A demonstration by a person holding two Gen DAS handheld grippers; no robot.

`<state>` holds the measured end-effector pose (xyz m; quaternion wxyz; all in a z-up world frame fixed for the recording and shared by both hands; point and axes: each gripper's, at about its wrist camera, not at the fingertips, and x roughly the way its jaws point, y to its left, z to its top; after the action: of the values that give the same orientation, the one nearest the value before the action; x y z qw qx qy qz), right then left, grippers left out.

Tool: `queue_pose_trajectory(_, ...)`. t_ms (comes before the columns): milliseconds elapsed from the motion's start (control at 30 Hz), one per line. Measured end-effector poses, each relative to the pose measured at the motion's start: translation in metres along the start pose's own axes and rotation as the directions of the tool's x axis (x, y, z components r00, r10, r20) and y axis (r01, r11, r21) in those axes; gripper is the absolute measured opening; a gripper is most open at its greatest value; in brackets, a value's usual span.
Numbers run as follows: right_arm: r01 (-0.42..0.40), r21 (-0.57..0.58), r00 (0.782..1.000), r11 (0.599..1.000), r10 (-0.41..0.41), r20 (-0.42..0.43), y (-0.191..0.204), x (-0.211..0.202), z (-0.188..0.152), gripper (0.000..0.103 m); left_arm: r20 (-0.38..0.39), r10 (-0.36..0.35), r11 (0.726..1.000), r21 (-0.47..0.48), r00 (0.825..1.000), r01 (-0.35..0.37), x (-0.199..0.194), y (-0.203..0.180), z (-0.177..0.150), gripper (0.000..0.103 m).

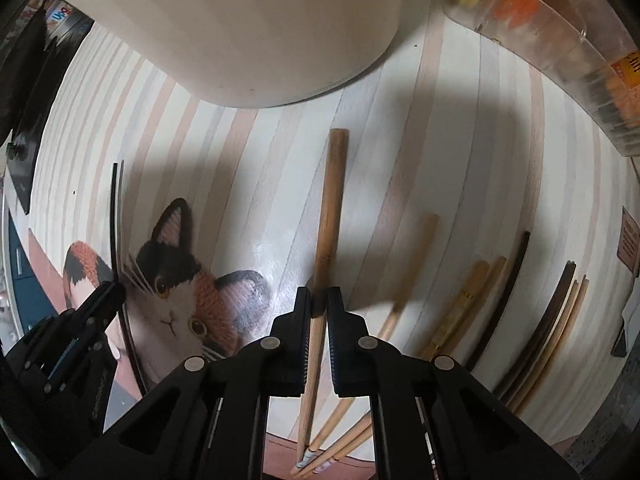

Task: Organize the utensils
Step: 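Grasp a dark chopstick with the left gripper while the right grasps a light wooden one, then lift both held chopsticks and carry them over the cream utensil holder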

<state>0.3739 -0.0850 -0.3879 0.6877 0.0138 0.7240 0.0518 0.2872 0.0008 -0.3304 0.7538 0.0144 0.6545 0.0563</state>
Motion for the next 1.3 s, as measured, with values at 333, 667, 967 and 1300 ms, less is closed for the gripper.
queue_pose_trajectory(333,0.076,0.007,0.996,0.997,-0.076,-0.044,0.034,-0.001,0.015,0.009,0.013,-0.020,1.000,0.004,1.000,0.020,0.009,0.003,0.007,0.003)
queue_pose_trajectory(667,-0.049,0.051,0.995,0.998,0.044,0.089,0.017,-0.024,-0.005,0.007,0.123,-0.013,1.000,-0.017,0.992,0.015,-0.028,0.021,0.007,0.003)
queue_pose_trajectory(967,-0.150,0.053,0.961,0.987,0.133,0.242,0.017,-0.063,-0.031,0.007,0.222,-0.021,0.999,-0.040,0.975,0.031,-0.072,0.027,0.008,0.003)
queue_pose_trajectory(1300,-0.209,-0.013,0.885,0.978,0.195,0.422,-0.010,-0.135,-0.039,0.007,0.334,-0.043,0.996,-0.064,0.942,0.068,-0.127,0.037,0.019,0.003)
